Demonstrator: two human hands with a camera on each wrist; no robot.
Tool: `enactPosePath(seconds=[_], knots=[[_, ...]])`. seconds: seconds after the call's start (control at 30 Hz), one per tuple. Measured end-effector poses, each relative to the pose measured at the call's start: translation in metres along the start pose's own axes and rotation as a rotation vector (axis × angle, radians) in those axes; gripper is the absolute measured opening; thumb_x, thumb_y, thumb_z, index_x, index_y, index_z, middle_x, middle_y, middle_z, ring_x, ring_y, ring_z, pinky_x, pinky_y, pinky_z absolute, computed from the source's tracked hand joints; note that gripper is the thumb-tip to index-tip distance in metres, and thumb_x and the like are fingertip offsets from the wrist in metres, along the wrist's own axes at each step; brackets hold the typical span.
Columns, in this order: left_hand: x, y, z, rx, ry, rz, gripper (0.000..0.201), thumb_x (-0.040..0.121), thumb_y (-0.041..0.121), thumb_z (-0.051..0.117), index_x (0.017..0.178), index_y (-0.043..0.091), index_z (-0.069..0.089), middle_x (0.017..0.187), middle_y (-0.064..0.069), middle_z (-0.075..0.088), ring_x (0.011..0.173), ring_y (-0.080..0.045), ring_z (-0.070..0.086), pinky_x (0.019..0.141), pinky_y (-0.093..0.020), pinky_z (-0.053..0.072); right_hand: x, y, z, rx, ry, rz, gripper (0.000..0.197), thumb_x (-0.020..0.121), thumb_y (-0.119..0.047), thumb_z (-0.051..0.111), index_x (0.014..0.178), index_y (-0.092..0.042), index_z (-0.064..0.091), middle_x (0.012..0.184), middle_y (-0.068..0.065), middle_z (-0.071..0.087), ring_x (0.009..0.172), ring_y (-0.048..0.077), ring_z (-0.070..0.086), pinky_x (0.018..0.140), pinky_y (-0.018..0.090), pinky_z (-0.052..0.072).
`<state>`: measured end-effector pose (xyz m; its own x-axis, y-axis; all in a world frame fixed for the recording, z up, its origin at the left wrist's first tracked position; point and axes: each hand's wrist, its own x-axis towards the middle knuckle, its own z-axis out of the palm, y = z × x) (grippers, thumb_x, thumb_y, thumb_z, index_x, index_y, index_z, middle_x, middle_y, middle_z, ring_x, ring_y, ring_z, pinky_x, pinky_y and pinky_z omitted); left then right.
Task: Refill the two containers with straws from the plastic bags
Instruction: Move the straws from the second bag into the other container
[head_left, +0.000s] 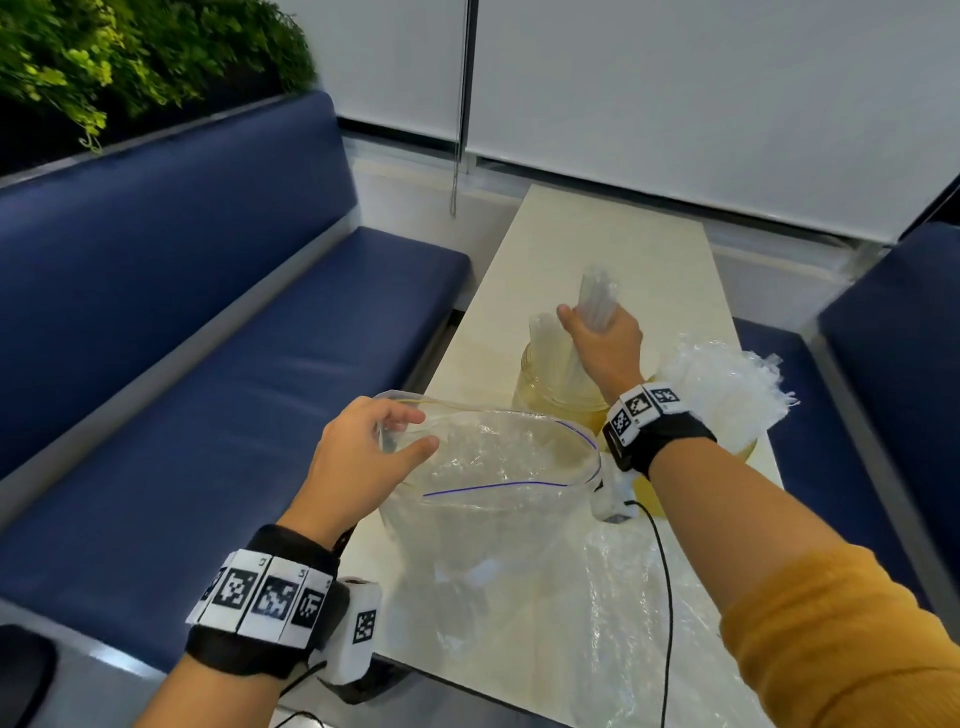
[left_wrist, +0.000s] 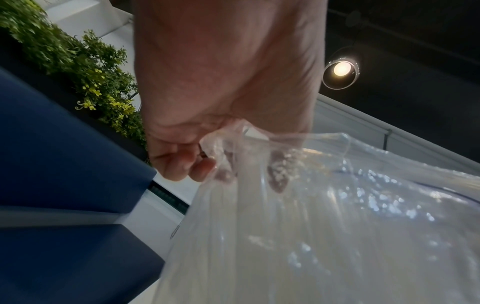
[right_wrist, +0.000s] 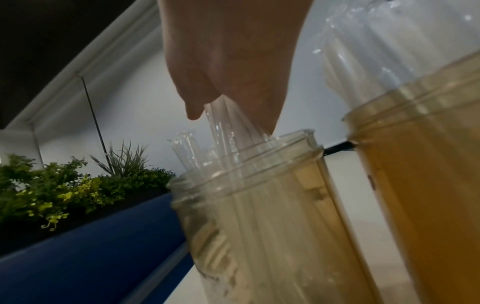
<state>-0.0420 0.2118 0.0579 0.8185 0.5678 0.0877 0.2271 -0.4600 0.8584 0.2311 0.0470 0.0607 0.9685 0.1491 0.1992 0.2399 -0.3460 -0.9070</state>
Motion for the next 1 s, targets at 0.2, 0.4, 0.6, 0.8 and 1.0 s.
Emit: enactPosePath(seconds=[0.2,0.4,0.6,0.8,1.0], knots=[[-0.002,0.008,-0.001,-0.001,-0.022,0.018,0.023,0.08,0.037,0.081,0.1,0.033,0.072,0.104,0.01,0.064,0.09,-0.004,0.059,0.077,-0.024,0.046,-0.007,-0.01,-0.008,0.022,0.076,-0.139,0.073,0.07,-0.03,0.09,0.129,-0.025,0.049,0.103,-0.005,0.064,0.094,0.012,0.063,0.084,0.021,0.052],[-0.004,0.021,-0.007,0.051,-0.079,0.049,0.029,0.087,0.018,0.073,0.115,0.026,0.069,0.11,0.013,0.065,0.085,0.005,0.057,0.075,-0.013,0.043,0.001,-0.02,-0.011,-0.375,-0.09,-0.334,0.032,0.095,-0.012,0.06,0.126,-0.015,0.068,0.123,0.006,0.07,0.111,0.021,0.065,0.097,0.028,0.049],[-0.01,0.036,-0.016,0.07,-0.168,-0.002,0.044,0.089,0.007,0.064,0.129,0.025,0.063,0.106,0.003,0.064,0.105,-0.025,0.063,0.087,-0.03,0.05,-0.011,-0.05,-0.032,-0.708,-0.195,-0.477,0.035,0.1,-0.037,0.056,0.128,-0.021,0.068,0.136,0.008,0.062,0.128,0.028,0.053,0.111,0.042,0.037],[-0.013,0.039,-0.016,0.066,-0.241,0.015,0.058,0.086,-0.006,0.055,0.137,0.023,0.056,0.073,0.014,0.05,0.048,-0.001,0.049,0.045,-0.006,0.037,-0.07,-0.147,-0.053,-0.516,-0.251,-0.7,0.019,0.096,-0.032,0.063,0.097,-0.019,0.076,0.084,-0.006,0.071,0.068,0.005,0.06,0.075,0.02,0.051],[-0.019,0.038,-0.012,-0.029,-0.25,0.032,0.06,0.088,-0.007,0.046,0.136,0.027,0.056,0.093,-0.004,0.066,0.055,0.002,0.05,0.048,-0.01,0.04,-0.159,-0.147,-0.023,-1.012,-0.823,-0.72,0.047,0.086,-0.058,0.066,0.118,-0.024,0.07,0.115,-0.003,0.069,0.106,0.017,0.06,0.091,0.039,0.052]])
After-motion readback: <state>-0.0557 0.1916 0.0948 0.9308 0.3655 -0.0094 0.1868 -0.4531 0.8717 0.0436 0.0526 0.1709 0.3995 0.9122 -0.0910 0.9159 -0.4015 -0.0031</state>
